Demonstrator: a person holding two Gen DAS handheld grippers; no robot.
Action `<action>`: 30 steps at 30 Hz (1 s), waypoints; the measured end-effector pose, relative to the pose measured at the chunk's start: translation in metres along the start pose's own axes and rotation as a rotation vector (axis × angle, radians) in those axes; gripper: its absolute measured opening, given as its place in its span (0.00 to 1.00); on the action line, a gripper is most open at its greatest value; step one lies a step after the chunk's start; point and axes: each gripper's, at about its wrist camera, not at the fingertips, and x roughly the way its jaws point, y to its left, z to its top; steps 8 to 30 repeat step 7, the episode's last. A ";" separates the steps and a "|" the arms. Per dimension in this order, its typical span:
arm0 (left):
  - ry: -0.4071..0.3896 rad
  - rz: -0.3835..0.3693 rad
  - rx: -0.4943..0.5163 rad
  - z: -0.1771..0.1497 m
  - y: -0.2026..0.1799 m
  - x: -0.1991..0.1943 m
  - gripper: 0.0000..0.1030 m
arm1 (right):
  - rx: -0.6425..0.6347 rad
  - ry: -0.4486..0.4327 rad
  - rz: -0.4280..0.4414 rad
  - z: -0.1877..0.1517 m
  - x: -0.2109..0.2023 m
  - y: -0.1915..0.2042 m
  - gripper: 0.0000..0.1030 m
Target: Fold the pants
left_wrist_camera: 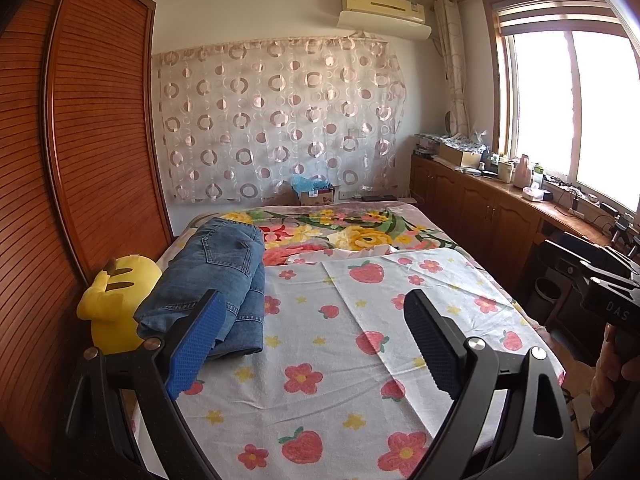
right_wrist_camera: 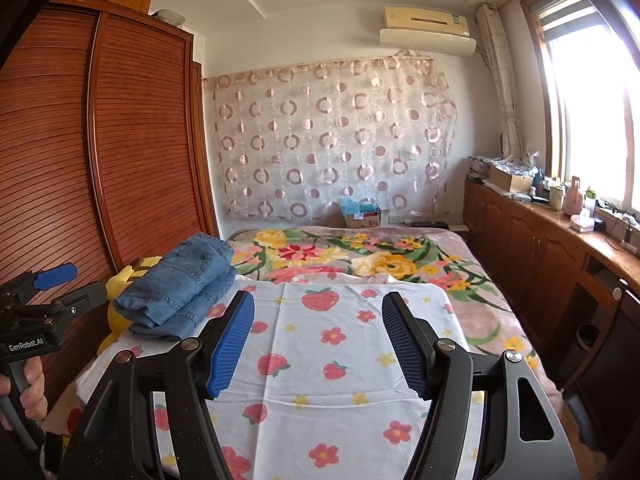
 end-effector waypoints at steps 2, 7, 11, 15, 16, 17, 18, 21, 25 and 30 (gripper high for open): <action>0.000 0.001 0.000 0.000 0.000 0.000 0.89 | 0.000 0.000 0.002 0.000 0.000 0.000 0.66; 0.000 0.001 -0.001 0.000 -0.001 -0.003 0.89 | 0.001 0.000 0.001 0.000 0.001 0.001 0.66; 0.000 0.001 -0.001 0.000 -0.001 -0.003 0.89 | 0.001 0.000 0.001 0.000 0.001 0.001 0.66; 0.000 0.001 -0.001 0.000 -0.001 -0.003 0.89 | 0.001 0.000 0.001 0.000 0.001 0.001 0.66; 0.000 0.001 -0.001 0.000 -0.001 -0.003 0.89 | 0.001 0.000 0.001 0.000 0.001 0.001 0.66; 0.000 0.001 -0.001 0.000 -0.001 -0.003 0.89 | 0.001 0.000 0.001 0.000 0.001 0.001 0.66; 0.000 0.001 -0.001 0.000 -0.001 -0.003 0.89 | 0.001 0.000 0.001 0.000 0.001 0.001 0.66; 0.000 0.001 -0.001 0.000 -0.001 -0.003 0.89 | 0.001 0.000 0.001 0.000 0.001 0.001 0.66; 0.000 0.001 -0.001 0.000 -0.001 -0.003 0.89 | 0.001 0.000 0.001 0.000 0.001 0.001 0.66; 0.000 0.001 -0.001 0.000 -0.001 -0.003 0.89 | 0.001 0.000 0.001 0.000 0.001 0.001 0.66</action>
